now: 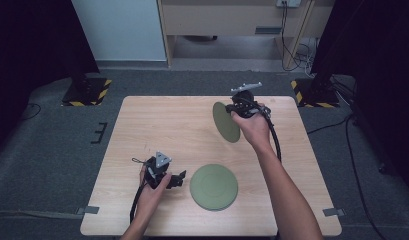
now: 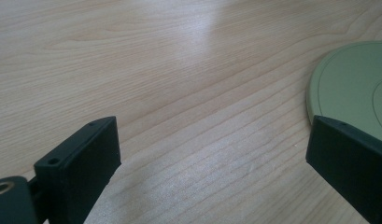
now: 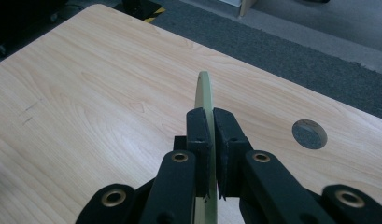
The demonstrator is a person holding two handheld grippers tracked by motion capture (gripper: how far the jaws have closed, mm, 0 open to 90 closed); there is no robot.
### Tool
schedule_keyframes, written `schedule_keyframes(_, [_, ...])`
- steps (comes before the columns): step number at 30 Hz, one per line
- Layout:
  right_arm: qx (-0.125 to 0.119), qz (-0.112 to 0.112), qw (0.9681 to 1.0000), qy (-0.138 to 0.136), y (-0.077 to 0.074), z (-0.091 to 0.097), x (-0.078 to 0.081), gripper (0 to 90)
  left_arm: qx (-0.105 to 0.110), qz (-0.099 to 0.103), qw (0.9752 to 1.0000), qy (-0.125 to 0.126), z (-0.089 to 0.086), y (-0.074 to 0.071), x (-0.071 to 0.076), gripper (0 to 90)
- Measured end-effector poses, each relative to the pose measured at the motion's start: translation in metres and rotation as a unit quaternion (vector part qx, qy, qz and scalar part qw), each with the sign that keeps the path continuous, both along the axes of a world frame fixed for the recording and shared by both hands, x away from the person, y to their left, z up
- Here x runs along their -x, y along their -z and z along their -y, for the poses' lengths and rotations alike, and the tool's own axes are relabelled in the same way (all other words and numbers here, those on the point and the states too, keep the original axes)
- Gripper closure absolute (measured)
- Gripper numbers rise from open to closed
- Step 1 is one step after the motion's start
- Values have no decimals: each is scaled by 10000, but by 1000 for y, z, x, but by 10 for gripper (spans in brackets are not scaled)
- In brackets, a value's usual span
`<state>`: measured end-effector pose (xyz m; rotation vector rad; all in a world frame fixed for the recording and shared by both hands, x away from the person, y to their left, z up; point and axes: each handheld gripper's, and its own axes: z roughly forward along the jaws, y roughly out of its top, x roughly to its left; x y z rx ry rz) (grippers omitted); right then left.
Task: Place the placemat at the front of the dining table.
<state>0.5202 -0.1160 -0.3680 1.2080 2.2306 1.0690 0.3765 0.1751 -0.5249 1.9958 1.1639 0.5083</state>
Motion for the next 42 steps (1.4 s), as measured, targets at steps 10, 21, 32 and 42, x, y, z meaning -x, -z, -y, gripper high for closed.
schedule_keyframes(10, [17,0,9999,99,4,-4,-10,862,-5,-23,10000,36,0,1,0,24])
schedule_keyframes(21, [69,28,9997,216,14,-13,-27,861,9,-26,10000,52,2,1,1,25])
schedule_keyframes(32, [71,11,9998,174,15,-36,-35,862,21,-2,10000,25,1,1,2,23])
schedule_keyframes(42, [11,-3,10000,49,19,-66,-38,862,62,-6,10000,3,-4,0,1,24])
